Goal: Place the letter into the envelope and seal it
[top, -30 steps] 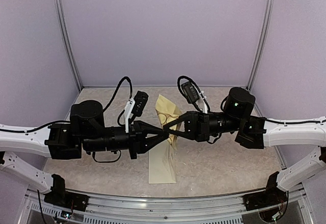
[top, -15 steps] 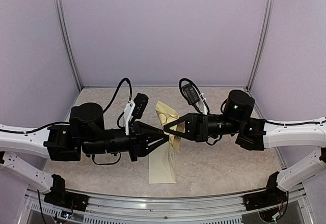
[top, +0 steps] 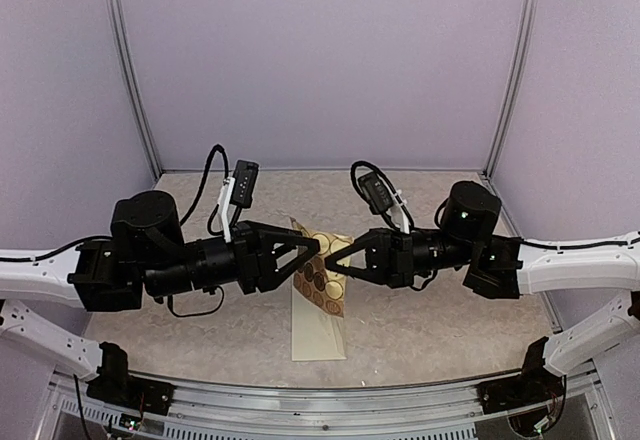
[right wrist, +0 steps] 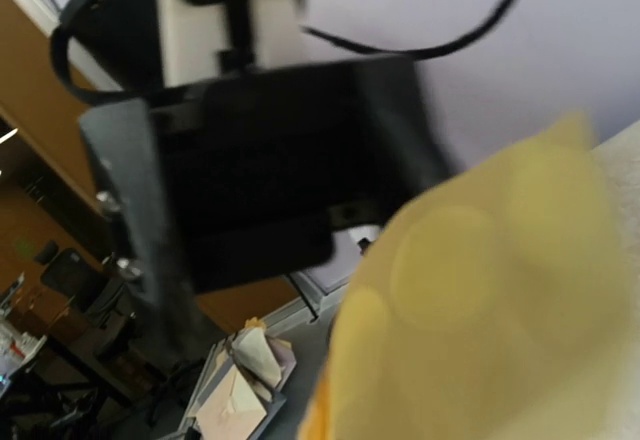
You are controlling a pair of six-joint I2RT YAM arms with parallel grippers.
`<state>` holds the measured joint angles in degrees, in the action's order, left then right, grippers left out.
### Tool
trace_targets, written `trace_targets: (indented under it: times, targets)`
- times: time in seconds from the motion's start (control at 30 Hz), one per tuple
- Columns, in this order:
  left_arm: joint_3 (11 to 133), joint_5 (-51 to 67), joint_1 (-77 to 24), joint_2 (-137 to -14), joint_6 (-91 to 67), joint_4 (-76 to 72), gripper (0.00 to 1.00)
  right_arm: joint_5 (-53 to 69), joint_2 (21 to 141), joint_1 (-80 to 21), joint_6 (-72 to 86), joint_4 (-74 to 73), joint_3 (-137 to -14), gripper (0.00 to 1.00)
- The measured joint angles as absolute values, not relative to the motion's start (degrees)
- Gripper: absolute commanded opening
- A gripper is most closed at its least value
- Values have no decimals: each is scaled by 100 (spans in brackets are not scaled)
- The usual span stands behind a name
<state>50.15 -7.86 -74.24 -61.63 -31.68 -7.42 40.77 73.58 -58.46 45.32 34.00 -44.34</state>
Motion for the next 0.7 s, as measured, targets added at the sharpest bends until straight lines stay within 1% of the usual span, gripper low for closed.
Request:
trace_targets:
  times: [0.13, 0.3, 0.43, 0.7]
  targets:
    - [5107, -762, -7334, -6420, -3476, -672, 71, 4239, 7358, -5852, 4464, 3474, -4434, 0]
    - [5107, -624, -7264, -6567, -3732, -676, 70, 4403, 7358, -5874, 4421, 3551, -4434, 0]
    - [5107, -473, -7207, -6611, -3894, -727, 61, 4508, 7358, -5909, 4388, 3579, -4434, 0]
    - [5048, -60, -7192, -6630, -4040, -1238, 37, 4657, 7360, -5927, 4351, 3642, -4434, 0]
